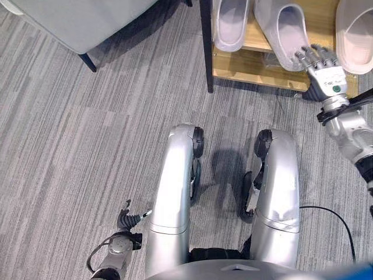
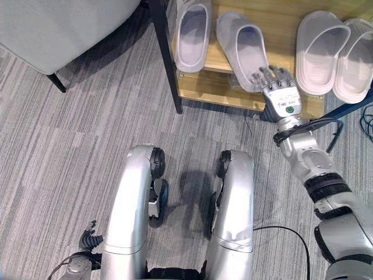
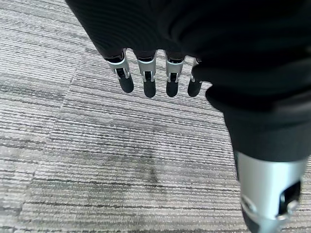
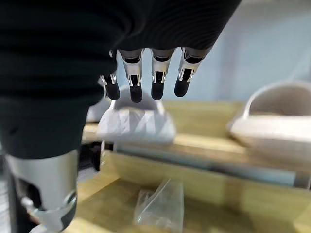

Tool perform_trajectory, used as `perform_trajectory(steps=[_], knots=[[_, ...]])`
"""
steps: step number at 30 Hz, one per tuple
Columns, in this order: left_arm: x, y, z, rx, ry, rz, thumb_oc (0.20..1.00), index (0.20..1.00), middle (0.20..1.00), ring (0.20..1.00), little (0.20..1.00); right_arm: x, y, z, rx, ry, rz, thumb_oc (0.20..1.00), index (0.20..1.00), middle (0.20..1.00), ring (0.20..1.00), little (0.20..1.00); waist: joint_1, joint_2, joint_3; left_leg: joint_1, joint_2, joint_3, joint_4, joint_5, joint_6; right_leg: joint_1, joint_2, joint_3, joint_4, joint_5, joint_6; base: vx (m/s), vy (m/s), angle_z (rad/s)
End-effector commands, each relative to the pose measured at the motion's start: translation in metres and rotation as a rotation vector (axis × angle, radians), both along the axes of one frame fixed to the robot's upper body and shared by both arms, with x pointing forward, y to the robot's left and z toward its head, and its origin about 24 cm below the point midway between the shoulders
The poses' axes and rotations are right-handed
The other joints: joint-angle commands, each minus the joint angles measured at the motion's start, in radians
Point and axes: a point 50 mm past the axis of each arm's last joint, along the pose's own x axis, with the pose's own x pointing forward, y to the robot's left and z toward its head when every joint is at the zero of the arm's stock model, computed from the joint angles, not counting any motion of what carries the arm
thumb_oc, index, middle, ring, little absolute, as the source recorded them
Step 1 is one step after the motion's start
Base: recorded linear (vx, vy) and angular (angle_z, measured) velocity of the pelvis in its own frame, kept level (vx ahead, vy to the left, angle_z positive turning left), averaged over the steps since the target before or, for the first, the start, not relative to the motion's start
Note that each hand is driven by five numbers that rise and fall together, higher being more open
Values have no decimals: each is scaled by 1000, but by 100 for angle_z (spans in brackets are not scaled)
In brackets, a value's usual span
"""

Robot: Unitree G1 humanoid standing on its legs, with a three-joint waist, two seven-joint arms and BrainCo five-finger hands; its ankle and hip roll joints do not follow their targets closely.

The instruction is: Arrange the slippers neatly on the shoe rack.

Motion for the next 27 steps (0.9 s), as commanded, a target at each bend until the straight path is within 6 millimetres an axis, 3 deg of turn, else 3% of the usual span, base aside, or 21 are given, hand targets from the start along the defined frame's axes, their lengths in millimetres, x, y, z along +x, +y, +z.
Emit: perform_trajectory(steps=[1,17,27], knots=[[-18,3,-4,63,42,-38,1000,1000,1000,1000,1000,1,-1,44,40,-135,12,1000,1000,1000,1000,1000,46,18,-37,87,-12,-86,87,-127,-22,40,7,153,37,176,12,0,0,0],[-21,8,-3,86,50,-44,1000,1000,1000,1000,1000,32,40,54,190,-82,86,1000,1000,1000,1000,1000,79,33,-37,87,-16,-85,78,-126,-24,55,8,151,30,188,18,0,0,0],[-22,5,-4,101,65,-74,1000,1000,1000,1000,1000,45,44,64,275,-85,49,1000,1000,1000,1000,1000,95,44,-37,87,-18,-80,84,-125,-21,59,8,158,35,199,20,0,0,0]])
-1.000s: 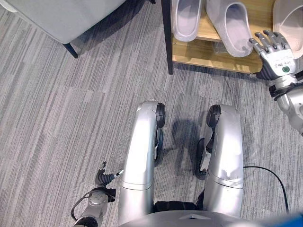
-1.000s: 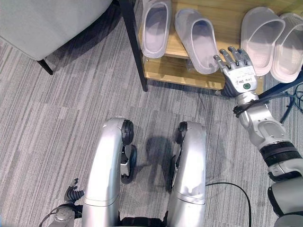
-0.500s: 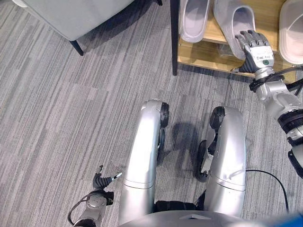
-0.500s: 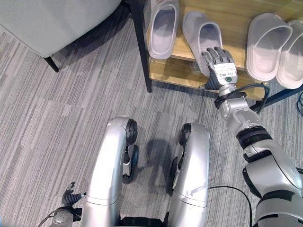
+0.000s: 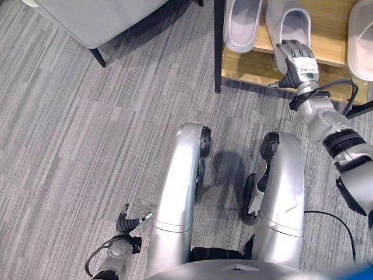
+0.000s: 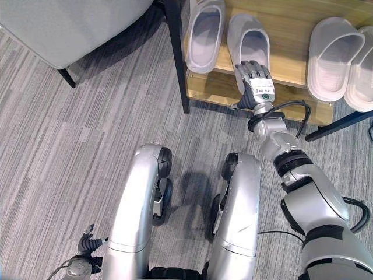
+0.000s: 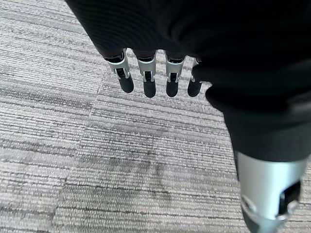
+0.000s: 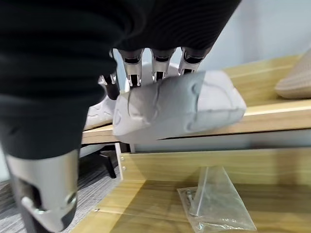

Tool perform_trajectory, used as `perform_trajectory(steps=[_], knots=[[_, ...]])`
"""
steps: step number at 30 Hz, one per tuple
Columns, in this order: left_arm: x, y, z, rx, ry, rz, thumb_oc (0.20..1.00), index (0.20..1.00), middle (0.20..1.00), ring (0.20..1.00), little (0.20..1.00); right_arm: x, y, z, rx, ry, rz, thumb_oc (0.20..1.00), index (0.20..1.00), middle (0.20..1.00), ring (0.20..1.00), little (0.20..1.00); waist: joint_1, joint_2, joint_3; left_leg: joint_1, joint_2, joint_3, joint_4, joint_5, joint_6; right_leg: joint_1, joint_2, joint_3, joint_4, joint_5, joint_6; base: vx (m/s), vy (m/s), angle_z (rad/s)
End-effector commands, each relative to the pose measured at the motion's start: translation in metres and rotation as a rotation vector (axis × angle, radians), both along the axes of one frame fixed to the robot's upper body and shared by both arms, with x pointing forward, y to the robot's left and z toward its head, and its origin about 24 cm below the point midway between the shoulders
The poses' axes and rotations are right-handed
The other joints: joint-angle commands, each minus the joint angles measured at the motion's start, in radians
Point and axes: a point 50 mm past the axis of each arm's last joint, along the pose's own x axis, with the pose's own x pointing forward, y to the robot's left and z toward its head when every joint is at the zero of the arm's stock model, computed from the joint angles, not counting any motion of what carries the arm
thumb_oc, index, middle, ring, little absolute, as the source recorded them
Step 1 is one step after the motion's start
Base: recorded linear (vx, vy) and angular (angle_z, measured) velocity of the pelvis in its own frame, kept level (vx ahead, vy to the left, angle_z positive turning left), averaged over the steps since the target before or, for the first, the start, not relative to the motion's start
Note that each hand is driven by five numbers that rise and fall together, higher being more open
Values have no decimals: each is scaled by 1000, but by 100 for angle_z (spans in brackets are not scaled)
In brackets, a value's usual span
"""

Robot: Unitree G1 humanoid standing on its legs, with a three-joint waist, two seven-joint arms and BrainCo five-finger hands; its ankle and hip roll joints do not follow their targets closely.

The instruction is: Arrange the slippers neatly on the shoe rack.

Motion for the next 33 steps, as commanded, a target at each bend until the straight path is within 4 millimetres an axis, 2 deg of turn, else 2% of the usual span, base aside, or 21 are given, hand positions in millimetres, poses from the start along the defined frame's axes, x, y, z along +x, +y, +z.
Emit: perform_trajectory(steps=[1,8,13,18,19,20,24,27,31,33], knots=[[-15,5,0,65,30,-77,1000,1000,1000,1000,1000,0,2,48,40,-141,19,1000,1000,1000,1000,1000,54,36,-38,87,-7,-81,85,-125,-21,60,11,158,32,199,20,0,0,0],[-20,6,-4,69,66,-72,1000,1000,1000,1000,1000,6,0,55,81,-119,-14,1000,1000,1000,1000,1000,69,41,-38,87,-9,-80,78,-122,-20,71,4,158,26,206,24,23,16,2],[-19,3,-6,67,78,-84,1000,1000,1000,1000,1000,11,7,64,101,-121,-15,1000,1000,1000,1000,1000,77,44,-38,87,-7,-76,81,-123,-19,73,7,157,29,208,25,7,5,0],[-18,0,-7,88,96,-132,1000,1000,1000,1000,1000,13,-4,70,141,-113,-63,1000,1000,1000,1000,1000,91,51,-38,87,-14,-71,64,-114,-17,78,-2,159,13,212,25,37,36,3],[-7,-2,-6,70,90,-108,1000,1000,1000,1000,1000,14,5,69,146,-103,-33,1000,1000,1000,1000,1000,83,43,-38,87,-14,-73,65,-116,-18,80,1,159,15,214,29,26,23,6],[2,1,-3,93,76,-111,1000,1000,1000,1000,1000,16,5,73,148,-101,-57,1000,1000,1000,1000,1000,76,38,-38,87,-12,-69,70,-116,-18,80,1,158,20,215,31,37,22,3],[-6,6,-8,93,124,-73,1000,1000,1000,1000,1000,13,-10,83,213,-111,-95,1000,1000,1000,1000,1000,81,35,-38,87,-14,-58,64,-113,-9,90,-2,161,13,224,32,39,8,-4],[-11,8,-9,103,150,-84,1000,1000,1000,1000,1000,13,-10,87,250,-121,-86,1000,1000,1000,1000,1000,83,35,-38,87,-7,-50,65,-118,-9,87,-1,164,21,224,30,18,21,5],[-20,11,-12,122,202,-99,1000,1000,1000,1000,1000,14,5,90,350,-137,3,1000,1000,1000,1000,1000,78,33,-38,87,-4,-42,65,-112,-10,87,2,166,23,221,26,6,4,1],[-31,13,-16,137,251,-95,1000,1000,1000,1000,1000,14,18,91,435,-148,94,1000,1000,1000,1000,1000,73,31,-38,87,-4,-42,67,-115,-8,91,4,165,29,216,23,-6,30,-4]])
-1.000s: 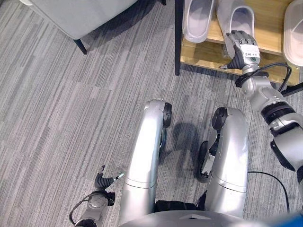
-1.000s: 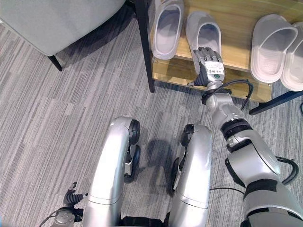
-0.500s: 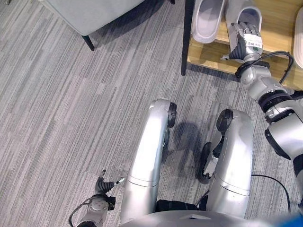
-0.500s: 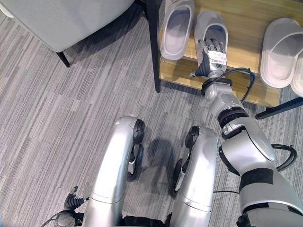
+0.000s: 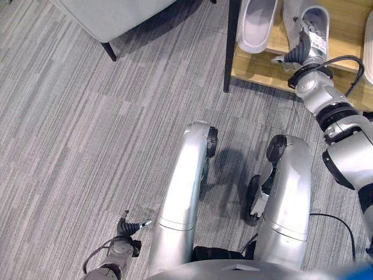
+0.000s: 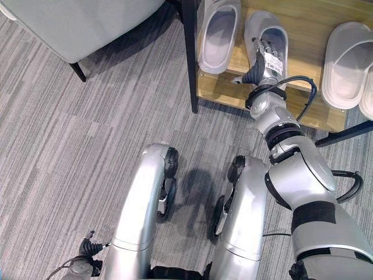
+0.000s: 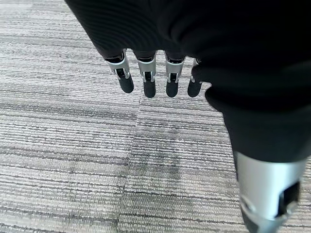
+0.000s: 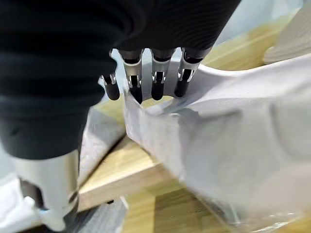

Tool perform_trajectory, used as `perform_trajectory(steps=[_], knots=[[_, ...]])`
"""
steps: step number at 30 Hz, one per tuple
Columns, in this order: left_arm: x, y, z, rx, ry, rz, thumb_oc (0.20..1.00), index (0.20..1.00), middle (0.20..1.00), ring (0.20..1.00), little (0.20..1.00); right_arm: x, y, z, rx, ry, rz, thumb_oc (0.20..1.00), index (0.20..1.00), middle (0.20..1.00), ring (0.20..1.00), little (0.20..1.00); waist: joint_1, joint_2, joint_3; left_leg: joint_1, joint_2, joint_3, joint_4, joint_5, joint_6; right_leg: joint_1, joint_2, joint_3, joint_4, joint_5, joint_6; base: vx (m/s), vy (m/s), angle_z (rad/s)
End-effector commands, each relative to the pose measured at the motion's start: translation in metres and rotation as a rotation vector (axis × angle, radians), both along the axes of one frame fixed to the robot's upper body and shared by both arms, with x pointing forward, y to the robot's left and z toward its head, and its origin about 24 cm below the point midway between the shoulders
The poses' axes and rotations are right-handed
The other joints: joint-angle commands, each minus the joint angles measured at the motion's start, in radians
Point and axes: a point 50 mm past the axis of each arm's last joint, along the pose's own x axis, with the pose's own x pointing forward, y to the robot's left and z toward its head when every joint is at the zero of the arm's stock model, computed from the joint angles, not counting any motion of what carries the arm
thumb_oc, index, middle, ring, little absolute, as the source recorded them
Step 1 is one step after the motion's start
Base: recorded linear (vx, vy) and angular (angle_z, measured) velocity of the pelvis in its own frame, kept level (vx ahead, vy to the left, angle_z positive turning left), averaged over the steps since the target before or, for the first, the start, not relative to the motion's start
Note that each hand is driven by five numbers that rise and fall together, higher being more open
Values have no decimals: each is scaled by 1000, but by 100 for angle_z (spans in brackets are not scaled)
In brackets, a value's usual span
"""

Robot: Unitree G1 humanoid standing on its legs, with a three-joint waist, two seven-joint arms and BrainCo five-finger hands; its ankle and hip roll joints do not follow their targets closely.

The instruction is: Arrange the slippers neatly on the shoe rack.

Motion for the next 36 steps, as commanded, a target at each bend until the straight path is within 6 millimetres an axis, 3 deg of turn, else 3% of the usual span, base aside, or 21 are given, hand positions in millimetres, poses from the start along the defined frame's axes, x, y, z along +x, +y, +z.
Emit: perform_trajectory(steps=[1,7,14,21,27,31,36], knots=[[-23,12,-3,78,96,-71,1000,1000,1000,1000,1000,-8,14,47,104,-190,148,1000,1000,1000,1000,1000,30,15,-36,87,7,-41,92,-118,-10,82,16,164,47,220,24,-21,32,-4],[-32,16,-4,107,135,-77,1000,1000,1000,1000,1000,-17,8,54,220,-280,206,1000,1000,1000,1000,1000,13,10,-36,87,12,-45,98,-123,-19,72,25,174,54,214,23,-39,2,-2],[-29,16,-4,93,133,-64,1000,1000,1000,1000,1000,-16,7,57,212,-278,192,1000,1000,1000,1000,1000,5,14,-36,87,10,-48,93,-110,-24,72,27,179,48,220,25,-7,-5,-1],[-41,16,-8,85,191,-66,1000,1000,1000,1000,1000,-8,5,48,237,-208,137,1000,1000,1000,1000,1000,22,7,-36,87,11,-57,78,-109,-26,73,22,167,38,228,29,12,6,1],[-35,18,-6,84,164,-40,1000,1000,1000,1000,1000,-6,-7,48,282,-187,61,1000,1000,1000,1000,1000,37,3,-36,87,11,-54,58,-101,-16,78,17,156,4,245,30,20,12,2],[-40,22,-5,94,170,-15,1000,1000,1000,1000,1000,-10,-14,64,271,-229,41,1000,1000,1000,1000,1000,44,-4,-36,87,19,-49,61,-92,-15,76,21,156,13,254,36,5,1,-1],[-51,23,-8,102,216,-5,1000,1000,1000,1000,1000,-16,-7,83,291,-324,106,1000,1000,1000,1000,1000,38,-7,-36,87,19,-45,71,-86,-17,89,14,155,30,244,29,-9,-6,5]])
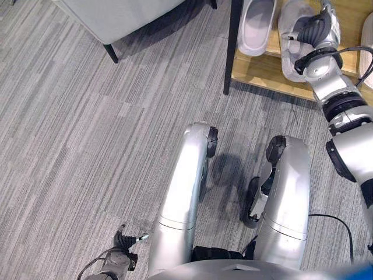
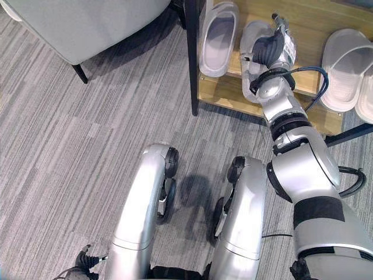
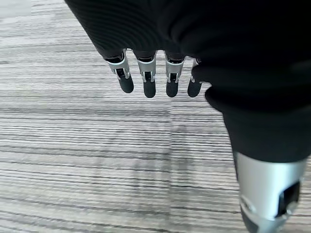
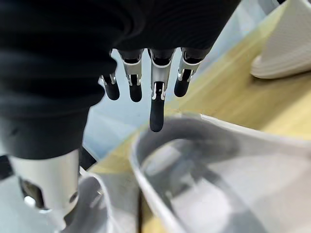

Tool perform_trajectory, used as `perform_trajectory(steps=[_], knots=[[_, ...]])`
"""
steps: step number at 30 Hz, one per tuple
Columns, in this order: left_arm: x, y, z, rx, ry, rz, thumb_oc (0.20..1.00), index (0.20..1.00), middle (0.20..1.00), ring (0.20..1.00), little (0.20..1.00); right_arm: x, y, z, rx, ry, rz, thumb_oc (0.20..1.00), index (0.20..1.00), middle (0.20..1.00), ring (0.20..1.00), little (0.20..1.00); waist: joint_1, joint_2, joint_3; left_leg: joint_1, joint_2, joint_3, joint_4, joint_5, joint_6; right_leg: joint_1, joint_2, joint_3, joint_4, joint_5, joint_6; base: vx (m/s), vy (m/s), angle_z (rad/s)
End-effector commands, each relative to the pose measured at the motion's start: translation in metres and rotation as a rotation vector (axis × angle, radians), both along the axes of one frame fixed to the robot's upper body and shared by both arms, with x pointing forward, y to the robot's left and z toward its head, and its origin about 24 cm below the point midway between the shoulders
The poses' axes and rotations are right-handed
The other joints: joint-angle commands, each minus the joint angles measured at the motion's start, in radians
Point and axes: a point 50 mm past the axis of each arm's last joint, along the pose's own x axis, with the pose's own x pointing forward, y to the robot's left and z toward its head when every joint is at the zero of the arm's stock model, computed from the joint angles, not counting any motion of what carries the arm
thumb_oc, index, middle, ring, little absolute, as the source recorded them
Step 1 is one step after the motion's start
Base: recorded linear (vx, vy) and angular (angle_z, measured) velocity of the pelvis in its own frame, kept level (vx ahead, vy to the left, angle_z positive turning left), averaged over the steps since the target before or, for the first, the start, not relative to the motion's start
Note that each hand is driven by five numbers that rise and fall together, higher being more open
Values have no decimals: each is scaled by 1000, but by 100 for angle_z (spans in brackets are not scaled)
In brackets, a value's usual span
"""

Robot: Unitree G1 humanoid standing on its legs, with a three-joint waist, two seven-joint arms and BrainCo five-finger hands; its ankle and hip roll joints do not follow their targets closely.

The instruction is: Arrange the slippers neatly on the shoe rack.

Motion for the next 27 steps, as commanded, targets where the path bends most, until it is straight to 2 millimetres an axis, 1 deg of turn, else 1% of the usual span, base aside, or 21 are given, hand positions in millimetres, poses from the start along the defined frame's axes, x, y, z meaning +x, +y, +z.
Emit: perform_trajectory(steps=[1,2,3,5,7,9,10,11,12,13,14,15,16,19,21,27], knots=[[-17,15,2,58,49,-12,1000,1000,1000,1000,1000,-16,12,53,17,-252,107,1000,1000,1000,1000,1000,32,0,-34,81,14,-40,59,-96,-18,73,19,158,23,243,29,-28,-1,4],[-18,15,2,63,52,-16,1000,1000,1000,1000,1000,-17,11,52,35,-264,112,1000,1000,1000,1000,1000,31,1,-34,81,15,-40,62,-100,-18,73,21,161,29,241,30,-36,4,0],[-21,15,2,60,54,-7,1000,1000,1000,1000,1000,-20,15,53,41,-295,143,1000,1000,1000,1000,1000,27,3,-34,81,15,-41,62,-102,-19,71,25,163,32,238,30,-25,5,-7],[-18,14,2,55,44,-7,1000,1000,1000,1000,1000,-23,18,52,51,-323,175,1000,1000,1000,1000,1000,19,2,-34,81,16,-41,64,-101,-20,70,26,164,35,237,29,-27,8,-10],[-13,15,3,55,21,6,1000,1000,1000,1000,1000,-29,18,50,-17,-342,187,1000,1000,1000,1000,1000,3,-4,-34,81,19,-40,70,-105,-23,67,30,168,40,231,29,-35,10,1],[-9,13,4,53,2,11,1000,1000,1000,1000,1000,-36,11,44,-63,-363,175,1000,1000,1000,1000,1000,-11,-9,-34,81,21,-42,75,-102,-24,61,32,169,44,228,26,-41,7,-2],[-7,12,4,52,-2,9,1000,1000,1000,1000,1000,-40,4,36,-97,-353,159,1000,1000,1000,1000,1000,-21,-13,-34,81,22,-44,78,-107,-26,58,33,173,46,228,27,-47,-10,-7],[-6,12,4,51,-5,10,1000,1000,1000,1000,1000,-42,2,32,-121,-348,154,1000,1000,1000,1000,1000,-26,-16,-34,81,23,-44,80,-109,-27,57,35,176,47,225,28,-69,-30,-19],[-5,9,3,47,-7,-5,1000,1000,1000,1000,1000,-46,-9,13,-133,-307,135,1000,1000,1000,1000,1000,-44,-19,-34,81,25,-45,85,-106,-30,50,40,177,54,224,30,-50,-28,-14],[-5,8,3,42,-3,-1,1000,1000,1000,1000,1000,-46,-11,5,-146,-282,135,1000,1000,1000,1000,1000,-47,-20,-34,81,23,-47,87,-107,-30,48,42,176,56,221,30,-40,-21,-18],[-5,8,3,42,-3,-1,1000,1000,1000,1000,1000,-46,-11,5,-145,-282,134,1000,1000,1000,1000,1000,-46,-20,-34,81,23,-47,87,-108,-30,48,43,176,56,221,30,-13,-5,-12],[-3,8,3,40,-10,0,1000,1000,1000,1000,1000,-47,-13,-3,-178,-251,131,1000,1000,1000,1000,1000,-53,-20,-34,81,22,-50,94,-108,-29,45,46,176,60,221,30,-18,2,-9],[0,7,4,38,-20,-8,1000,1000,1000,1000,1000,-47,-13,-20,-169,-206,149,1000,1000,1000,1000,1000,-61,-20,-34,81,23,-50,99,-111,-29,40,51,178,62,224,33,-20,-4,-15],[7,5,5,43,-38,-22,1000,1000,1000,1000,1000,-48,-8,-40,-137,-164,185,1000,1000,1000,1000,1000,-68,-23,-34,81,26,-49,102,-111,-26,34,58,177,63,228,35,-18,-7,-13],[9,6,7,52,-47,-27,1000,1000,1000,1000,1000,-47,-6,-44,-125,-160,192,1000,1000,1000,1000,1000,-70,-25,-34,81,27,-48,104,-109,-25,32,59,176,66,227,34,0,0,0],[4,5,5,58,-28,-21,1000,1000,1000,1000,1000,-42,10,-52,-63,-151,232,1000,1000,1000,1000,1000,-66,-28,-34,81,29,-45,105,-117,-22,36,65,177,69,227,34,0,0,0]])
